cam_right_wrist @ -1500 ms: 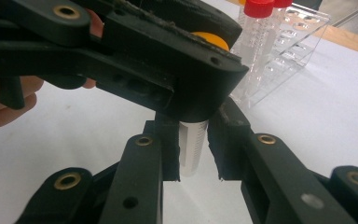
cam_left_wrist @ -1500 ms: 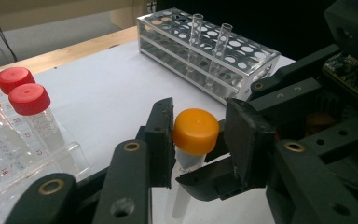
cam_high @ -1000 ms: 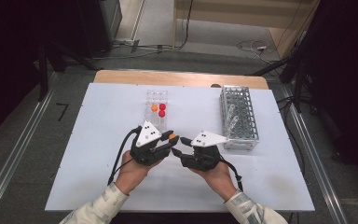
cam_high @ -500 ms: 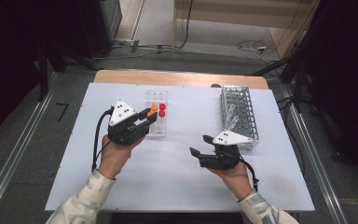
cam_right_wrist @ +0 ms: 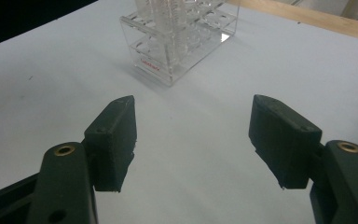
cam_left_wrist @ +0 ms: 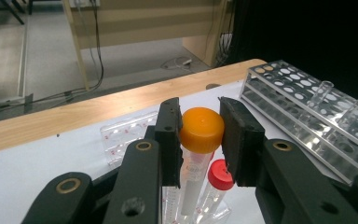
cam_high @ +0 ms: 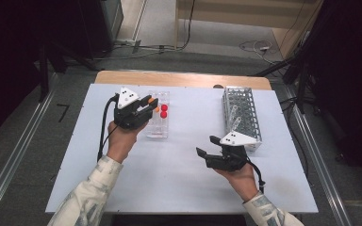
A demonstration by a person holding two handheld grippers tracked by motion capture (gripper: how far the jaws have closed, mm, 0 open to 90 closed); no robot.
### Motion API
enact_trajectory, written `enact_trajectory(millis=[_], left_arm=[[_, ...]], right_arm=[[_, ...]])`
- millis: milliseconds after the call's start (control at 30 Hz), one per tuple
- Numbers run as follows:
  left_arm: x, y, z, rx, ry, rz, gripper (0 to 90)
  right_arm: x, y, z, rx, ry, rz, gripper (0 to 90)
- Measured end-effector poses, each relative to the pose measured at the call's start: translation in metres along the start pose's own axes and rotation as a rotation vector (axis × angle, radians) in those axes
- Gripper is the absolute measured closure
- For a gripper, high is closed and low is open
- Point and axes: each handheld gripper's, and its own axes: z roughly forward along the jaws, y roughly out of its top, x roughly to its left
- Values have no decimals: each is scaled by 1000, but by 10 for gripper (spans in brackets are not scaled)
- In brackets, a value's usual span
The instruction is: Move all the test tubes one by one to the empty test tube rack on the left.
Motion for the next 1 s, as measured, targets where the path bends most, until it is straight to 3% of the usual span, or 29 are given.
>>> enact_trajectory(millis=[1000], left_arm=[[-5, -27, 17, 54, -6, -1, 691]], right_arm=[[0, -1, 1, 8, -1, -4, 315]])
